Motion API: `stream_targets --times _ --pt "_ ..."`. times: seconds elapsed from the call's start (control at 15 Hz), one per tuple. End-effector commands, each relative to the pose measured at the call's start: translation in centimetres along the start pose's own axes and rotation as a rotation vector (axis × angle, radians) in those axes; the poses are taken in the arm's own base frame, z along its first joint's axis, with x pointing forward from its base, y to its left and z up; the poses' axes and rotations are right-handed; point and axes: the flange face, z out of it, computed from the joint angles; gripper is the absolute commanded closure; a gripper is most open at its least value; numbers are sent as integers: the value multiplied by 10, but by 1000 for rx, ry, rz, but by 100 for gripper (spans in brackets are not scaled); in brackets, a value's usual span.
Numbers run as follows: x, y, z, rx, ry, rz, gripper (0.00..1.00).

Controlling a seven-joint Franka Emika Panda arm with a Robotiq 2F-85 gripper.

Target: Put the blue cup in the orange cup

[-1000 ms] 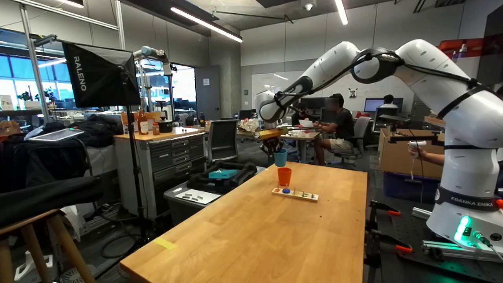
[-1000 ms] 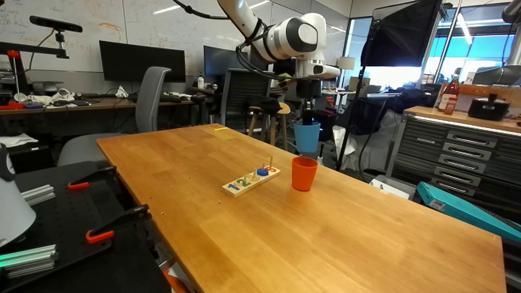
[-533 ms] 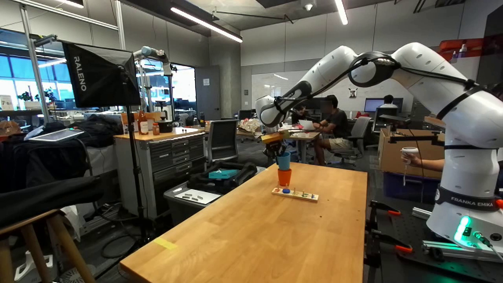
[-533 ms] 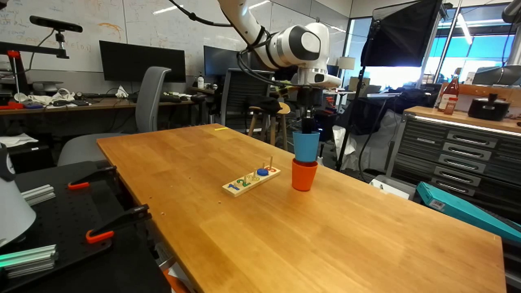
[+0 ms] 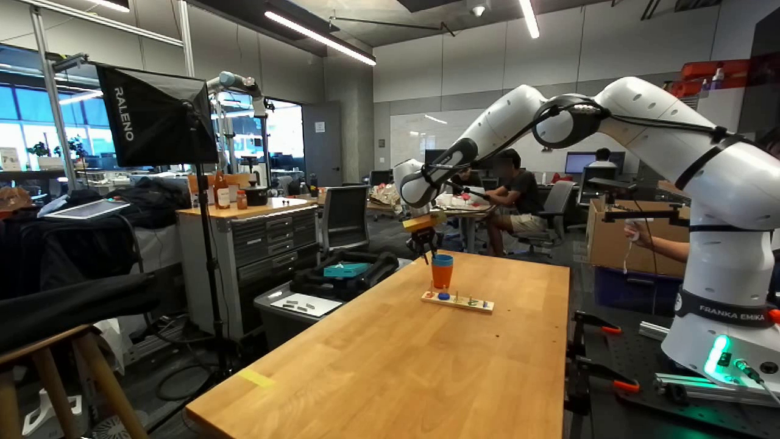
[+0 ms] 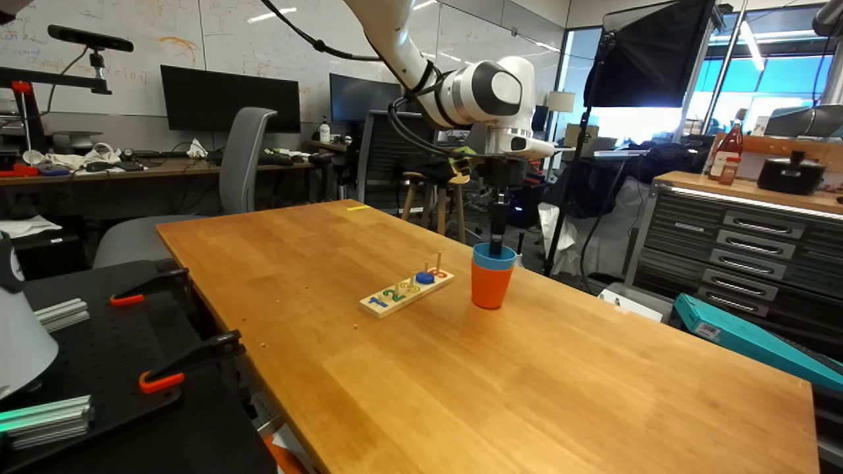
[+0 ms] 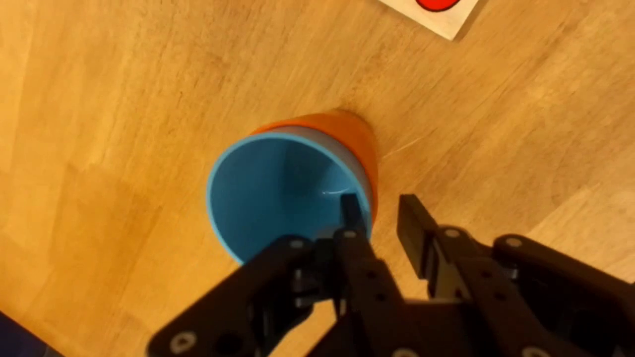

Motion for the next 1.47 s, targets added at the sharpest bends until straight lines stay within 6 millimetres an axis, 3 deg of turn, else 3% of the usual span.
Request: stream_targets --times 0.0,0.4,0.67,0.93,1.2,1.4 --pt "-8 -7 -24 -5 -48 -33 42" --pt "-50 10 -99 -35 -192 -292 0" --pt "-63 32 -141 -116 -255 -491 0" --pt "-72 41 -158 -158 -281 -693 0" --pt "-89 25 -160 -177 -205 -889 0" --pt "-106 0 -166 -163 -110 -1013 0"
